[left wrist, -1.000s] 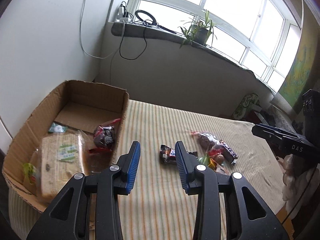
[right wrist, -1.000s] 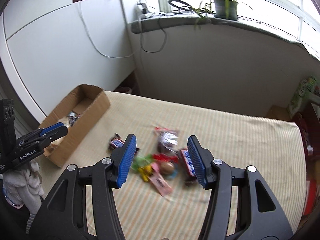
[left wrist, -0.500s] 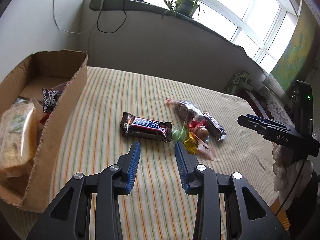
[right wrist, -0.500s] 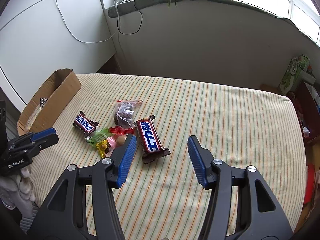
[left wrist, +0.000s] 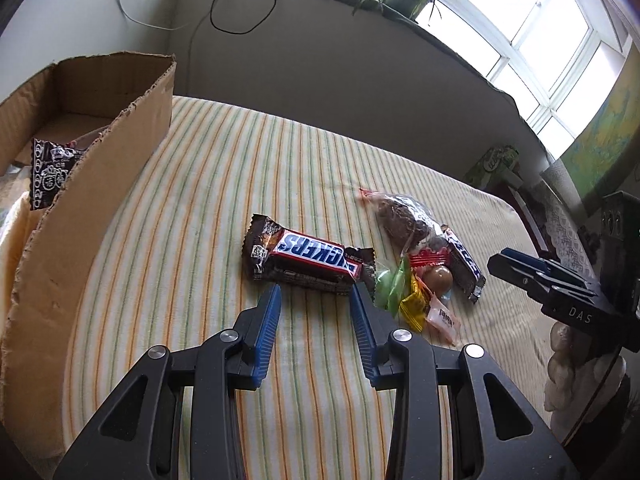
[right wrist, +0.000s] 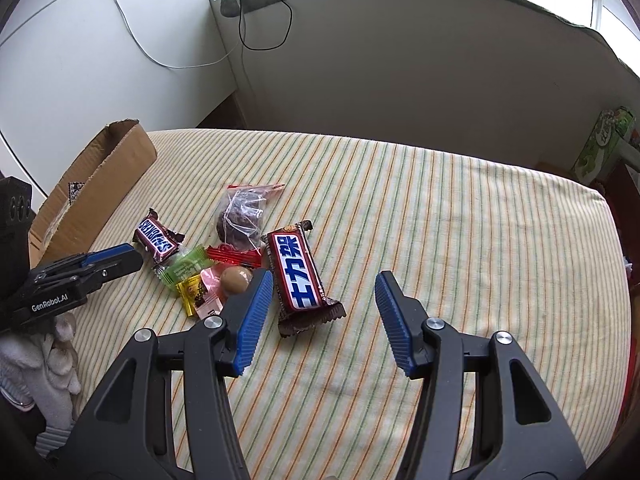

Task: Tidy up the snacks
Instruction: 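Move both tools back to the two Snickers bars on the bed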

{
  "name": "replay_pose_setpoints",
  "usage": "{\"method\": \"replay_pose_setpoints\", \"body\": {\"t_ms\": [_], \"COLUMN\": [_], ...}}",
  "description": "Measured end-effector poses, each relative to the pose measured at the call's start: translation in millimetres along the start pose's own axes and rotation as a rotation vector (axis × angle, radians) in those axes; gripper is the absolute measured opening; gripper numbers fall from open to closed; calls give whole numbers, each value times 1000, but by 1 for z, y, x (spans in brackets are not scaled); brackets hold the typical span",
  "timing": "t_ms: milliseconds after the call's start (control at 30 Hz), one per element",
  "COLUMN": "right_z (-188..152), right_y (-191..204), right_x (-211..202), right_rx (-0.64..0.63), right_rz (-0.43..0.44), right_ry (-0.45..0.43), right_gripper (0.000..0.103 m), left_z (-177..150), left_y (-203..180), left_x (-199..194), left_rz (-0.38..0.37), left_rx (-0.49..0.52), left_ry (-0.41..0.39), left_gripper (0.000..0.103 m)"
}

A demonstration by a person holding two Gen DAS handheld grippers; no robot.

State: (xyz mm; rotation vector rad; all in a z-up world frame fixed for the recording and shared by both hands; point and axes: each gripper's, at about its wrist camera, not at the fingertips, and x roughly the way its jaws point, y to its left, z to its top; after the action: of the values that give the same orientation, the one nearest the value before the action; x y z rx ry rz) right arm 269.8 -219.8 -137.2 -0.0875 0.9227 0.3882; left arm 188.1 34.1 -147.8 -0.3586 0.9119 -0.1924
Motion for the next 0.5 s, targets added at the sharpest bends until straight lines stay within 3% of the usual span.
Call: {"method": "replay_pose_setpoints", "body": {"t_ms": [100,167,500], "right_z": [0,1,7], "right_y": [1,0,7], "right_x": [4,6,17], "right_rx": [-5,-9,-25], "right_rz": [3,4,-7], "right_ry": [6,9,12], "right_gripper": [56,56,56], "left_z": [6,10,26], "left_y": [0,-1,-16], "left_x": [5,9,27], "left_rz": [7,10,69], "left_rx": [-6,1,41], "left_ry": [1,4,-10], "left_gripper": [36,45,46]}}
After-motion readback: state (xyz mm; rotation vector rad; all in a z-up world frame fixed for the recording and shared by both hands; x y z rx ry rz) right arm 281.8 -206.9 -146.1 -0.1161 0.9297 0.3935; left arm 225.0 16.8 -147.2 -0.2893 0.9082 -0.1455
